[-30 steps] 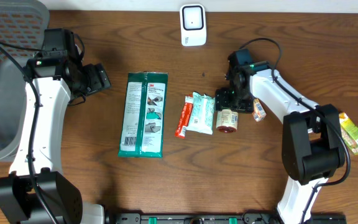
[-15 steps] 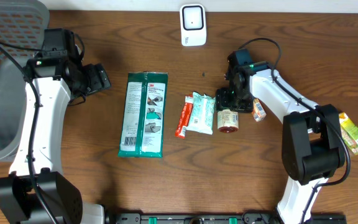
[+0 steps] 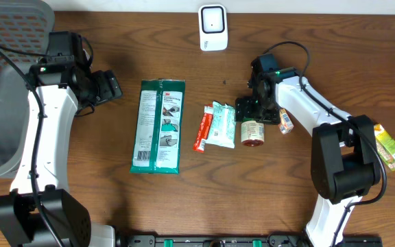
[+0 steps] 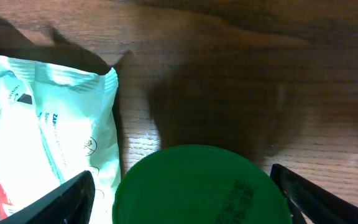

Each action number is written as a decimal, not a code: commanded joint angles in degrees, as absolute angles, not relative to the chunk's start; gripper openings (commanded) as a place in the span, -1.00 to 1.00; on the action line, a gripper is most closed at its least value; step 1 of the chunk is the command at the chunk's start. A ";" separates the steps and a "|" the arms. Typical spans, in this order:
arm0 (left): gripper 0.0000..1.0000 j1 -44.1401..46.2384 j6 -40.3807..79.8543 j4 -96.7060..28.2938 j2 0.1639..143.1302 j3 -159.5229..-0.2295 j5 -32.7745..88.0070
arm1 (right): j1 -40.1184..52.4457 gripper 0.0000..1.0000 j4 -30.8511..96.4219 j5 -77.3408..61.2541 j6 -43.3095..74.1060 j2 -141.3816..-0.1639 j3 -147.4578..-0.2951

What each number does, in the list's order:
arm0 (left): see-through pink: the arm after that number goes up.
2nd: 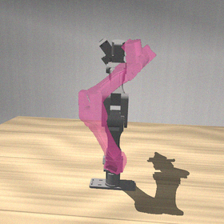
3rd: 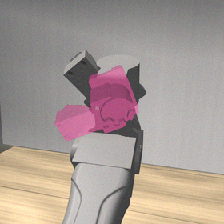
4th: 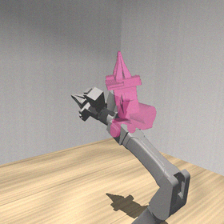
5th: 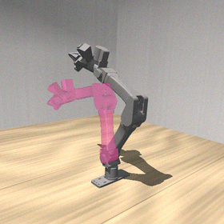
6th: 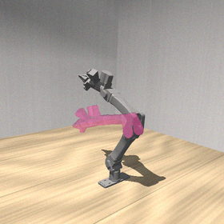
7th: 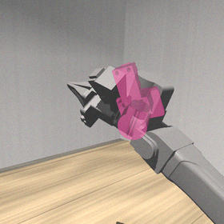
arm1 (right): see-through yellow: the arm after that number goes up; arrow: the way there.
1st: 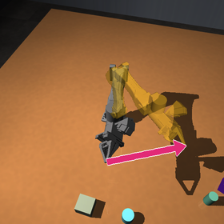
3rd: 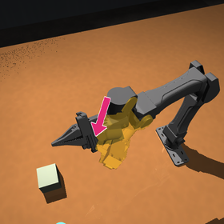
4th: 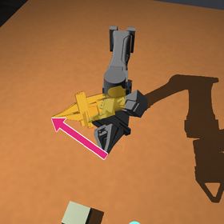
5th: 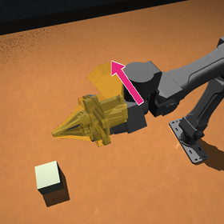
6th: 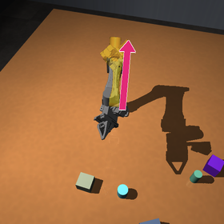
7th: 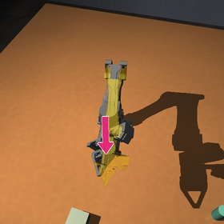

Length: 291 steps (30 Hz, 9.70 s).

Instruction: Scan the item barcode

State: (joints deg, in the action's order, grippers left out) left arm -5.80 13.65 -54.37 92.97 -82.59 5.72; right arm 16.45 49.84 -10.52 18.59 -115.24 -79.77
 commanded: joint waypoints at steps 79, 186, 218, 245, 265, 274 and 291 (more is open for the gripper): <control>0.85 -6.09 13.30 -54.57 93.23 -82.74 5.80 | 32.40 -0.28 53.49 34.94 45.28 -101.45 -77.43; 0.85 -6.09 13.30 -54.57 93.23 -82.74 5.80 | 18.74 0.70 39.79 -0.30 28.62 -109.89 -72.29; 0.85 -6.09 13.30 -54.57 93.23 -82.74 5.80 | 20.45 0.73 37.15 2.68 12.60 -109.86 -72.44; 0.85 -6.09 13.30 -54.57 93.23 -82.74 5.80 | 17.08 0.65 48.77 -6.46 2.31 -109.91 -79.68; 0.85 -6.09 13.30 -54.54 93.23 -82.74 5.80 | 17.34 0.45 46.68 -3.27 2.04 -110.06 -76.58; 0.85 -6.09 13.30 -54.57 93.23 -82.74 5.80 | 17.34 0.49 45.39 -3.27 2.02 -110.06 -76.58; 0.85 -6.09 13.30 -54.57 93.23 -82.74 5.80 | 17.34 0.47 42.48 -3.29 -3.51 -113.54 -75.94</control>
State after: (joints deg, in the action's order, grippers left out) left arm -5.80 13.63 -54.37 92.97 -82.59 5.72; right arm 17.28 42.37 -3.62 -1.91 -111.98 -76.62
